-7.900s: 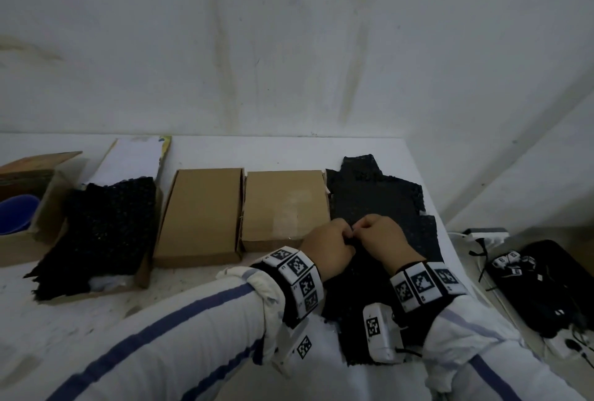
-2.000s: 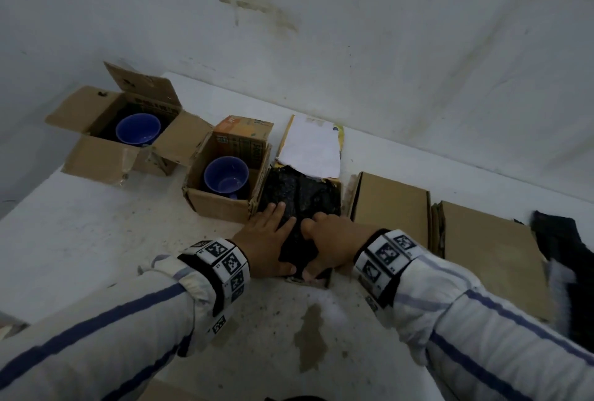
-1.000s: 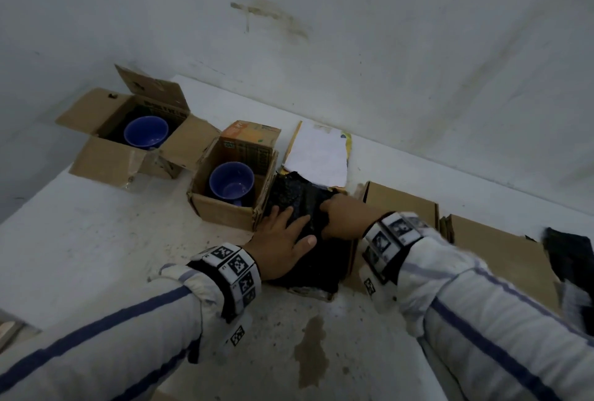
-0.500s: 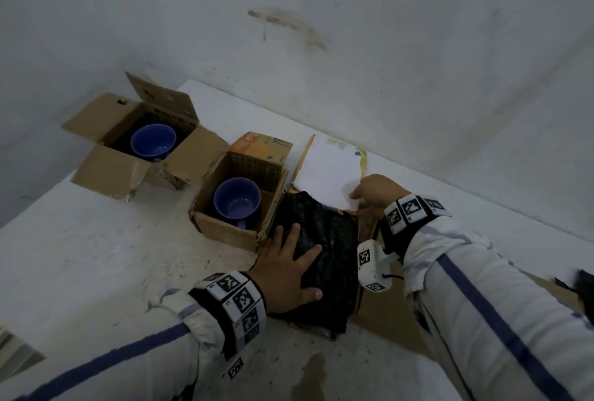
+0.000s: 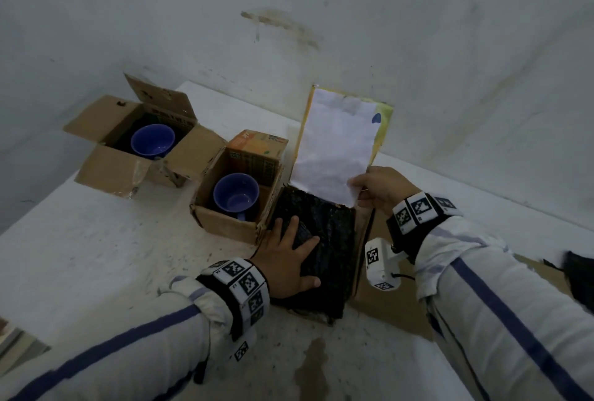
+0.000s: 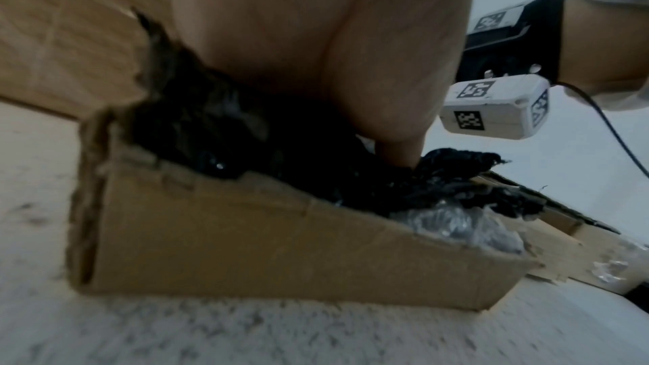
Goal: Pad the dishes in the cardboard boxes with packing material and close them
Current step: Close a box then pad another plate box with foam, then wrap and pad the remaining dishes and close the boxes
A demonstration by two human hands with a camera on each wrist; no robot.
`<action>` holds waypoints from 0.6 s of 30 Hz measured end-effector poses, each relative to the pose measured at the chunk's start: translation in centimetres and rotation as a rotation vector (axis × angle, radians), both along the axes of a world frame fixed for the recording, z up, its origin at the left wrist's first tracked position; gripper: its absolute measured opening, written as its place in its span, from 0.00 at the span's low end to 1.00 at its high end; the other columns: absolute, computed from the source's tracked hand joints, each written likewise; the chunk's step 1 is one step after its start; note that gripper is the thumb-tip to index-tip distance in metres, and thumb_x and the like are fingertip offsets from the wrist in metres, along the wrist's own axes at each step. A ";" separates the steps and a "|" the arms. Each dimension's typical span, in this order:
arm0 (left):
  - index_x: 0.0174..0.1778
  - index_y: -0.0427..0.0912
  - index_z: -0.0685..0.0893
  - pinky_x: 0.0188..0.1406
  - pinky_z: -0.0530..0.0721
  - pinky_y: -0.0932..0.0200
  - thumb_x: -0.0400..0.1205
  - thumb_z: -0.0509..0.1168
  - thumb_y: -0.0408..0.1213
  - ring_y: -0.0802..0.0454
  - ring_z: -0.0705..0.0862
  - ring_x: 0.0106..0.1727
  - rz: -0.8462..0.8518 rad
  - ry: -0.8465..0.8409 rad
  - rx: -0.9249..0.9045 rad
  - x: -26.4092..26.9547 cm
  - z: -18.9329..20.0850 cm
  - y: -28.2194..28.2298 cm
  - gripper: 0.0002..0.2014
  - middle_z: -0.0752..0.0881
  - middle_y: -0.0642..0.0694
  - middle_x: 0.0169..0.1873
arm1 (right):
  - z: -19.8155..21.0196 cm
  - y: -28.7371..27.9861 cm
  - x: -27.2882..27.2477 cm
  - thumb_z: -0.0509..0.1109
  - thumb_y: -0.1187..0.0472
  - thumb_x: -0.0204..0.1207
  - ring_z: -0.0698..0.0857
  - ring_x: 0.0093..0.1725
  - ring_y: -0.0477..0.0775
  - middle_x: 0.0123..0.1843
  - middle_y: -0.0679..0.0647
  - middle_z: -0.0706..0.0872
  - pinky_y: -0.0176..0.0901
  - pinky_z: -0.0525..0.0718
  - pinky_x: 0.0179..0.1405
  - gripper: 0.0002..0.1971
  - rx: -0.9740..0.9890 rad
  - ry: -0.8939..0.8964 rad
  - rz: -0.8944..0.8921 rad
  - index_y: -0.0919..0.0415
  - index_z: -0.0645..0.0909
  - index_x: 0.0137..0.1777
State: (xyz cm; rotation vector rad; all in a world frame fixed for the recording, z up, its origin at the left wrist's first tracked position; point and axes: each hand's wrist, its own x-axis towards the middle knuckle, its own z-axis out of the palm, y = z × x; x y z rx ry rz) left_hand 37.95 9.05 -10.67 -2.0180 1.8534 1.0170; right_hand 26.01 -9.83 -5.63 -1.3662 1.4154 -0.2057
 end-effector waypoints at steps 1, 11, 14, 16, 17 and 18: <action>0.81 0.63 0.40 0.79 0.41 0.37 0.79 0.55 0.66 0.36 0.26 0.80 0.003 -0.001 -0.010 0.0 0.0 0.1 0.40 0.25 0.45 0.80 | 0.2 0.3 -0.3 0.71 0.65 0.75 0.84 0.40 0.58 0.49 0.63 0.86 0.45 0.82 0.33 0.02 -0.023 -0.033 0.006 0.62 0.80 0.44; 0.83 0.52 0.54 0.82 0.48 0.44 0.81 0.60 0.59 0.42 0.35 0.83 0.111 0.159 -0.176 0.9 0.5 0.9 0.37 0.39 0.45 0.84 | 3.5 6.4 -3.7 0.73 0.65 0.73 0.84 0.49 0.56 0.49 0.61 0.89 0.48 0.80 0.49 0.09 -0.423 -0.145 0.179 0.66 0.87 0.52; 0.80 0.48 0.63 0.81 0.51 0.50 0.83 0.61 0.52 0.48 0.42 0.84 0.170 0.266 -0.267 1.7 1.0 1.6 0.30 0.48 0.48 0.84 | 3.4 8.0 -4.4 0.74 0.61 0.73 0.82 0.43 0.53 0.39 0.54 0.85 0.43 0.75 0.45 0.04 -0.555 0.028 0.362 0.62 0.86 0.44; 0.78 0.47 0.68 0.79 0.57 0.54 0.84 0.60 0.49 0.48 0.53 0.84 0.192 0.279 -0.326 2.3 1.2 2.2 0.25 0.58 0.47 0.82 | 3.3 9.1 -4.7 0.74 0.59 0.74 0.80 0.45 0.49 0.42 0.50 0.84 0.40 0.74 0.46 0.04 -0.619 0.097 0.431 0.59 0.86 0.45; 0.76 0.46 0.71 0.77 0.61 0.57 0.85 0.59 0.47 0.47 0.60 0.81 0.199 0.281 -0.352 2.6 1.3 2.5 0.23 0.63 0.45 0.80 | 3.3 9.7 -4.8 0.74 0.58 0.74 0.80 0.47 0.49 0.45 0.49 0.84 0.39 0.74 0.48 0.05 -0.640 0.114 0.458 0.58 0.86 0.47; 0.74 0.45 0.73 0.74 0.66 0.58 0.85 0.60 0.45 0.47 0.67 0.78 0.201 0.283 -0.373 2.8 1.5 2.9 0.21 0.69 0.44 0.77 | 3.2 10.2 -4.9 0.73 0.57 0.74 0.80 0.48 0.49 0.49 0.50 0.84 0.39 0.74 0.49 0.08 -0.658 0.137 0.490 0.58 0.86 0.50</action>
